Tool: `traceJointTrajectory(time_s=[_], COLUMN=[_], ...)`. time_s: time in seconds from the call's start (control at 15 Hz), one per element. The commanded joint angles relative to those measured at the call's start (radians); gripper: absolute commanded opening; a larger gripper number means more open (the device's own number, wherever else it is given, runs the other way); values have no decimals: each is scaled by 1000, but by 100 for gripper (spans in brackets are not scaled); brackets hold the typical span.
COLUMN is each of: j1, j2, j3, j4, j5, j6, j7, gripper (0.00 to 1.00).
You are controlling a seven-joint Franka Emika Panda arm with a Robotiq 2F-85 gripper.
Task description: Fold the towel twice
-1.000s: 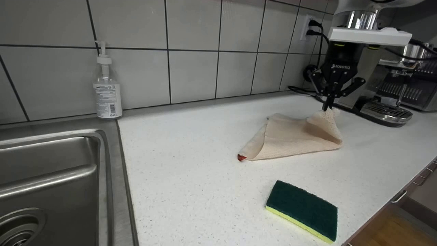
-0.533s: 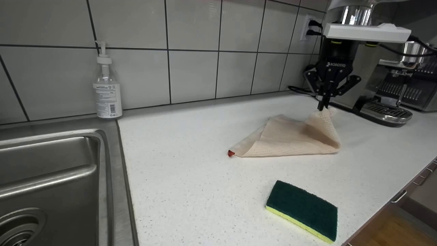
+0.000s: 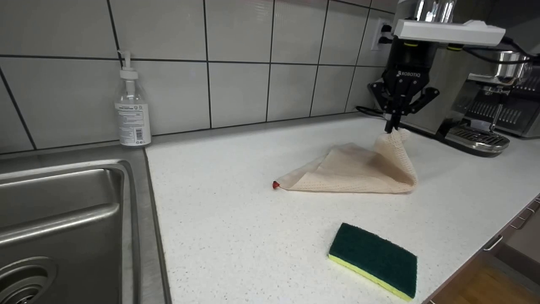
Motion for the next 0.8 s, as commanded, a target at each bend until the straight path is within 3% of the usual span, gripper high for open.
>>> traceJointTrajectory(time_s=[0.0,0.73], j1=[3,18], j2=[-32,-7], j3=[18,47], j4=[-15,27], j5=[-15,-5], j6=[5,14], j7=[-19,-61], gripper=[1,1])
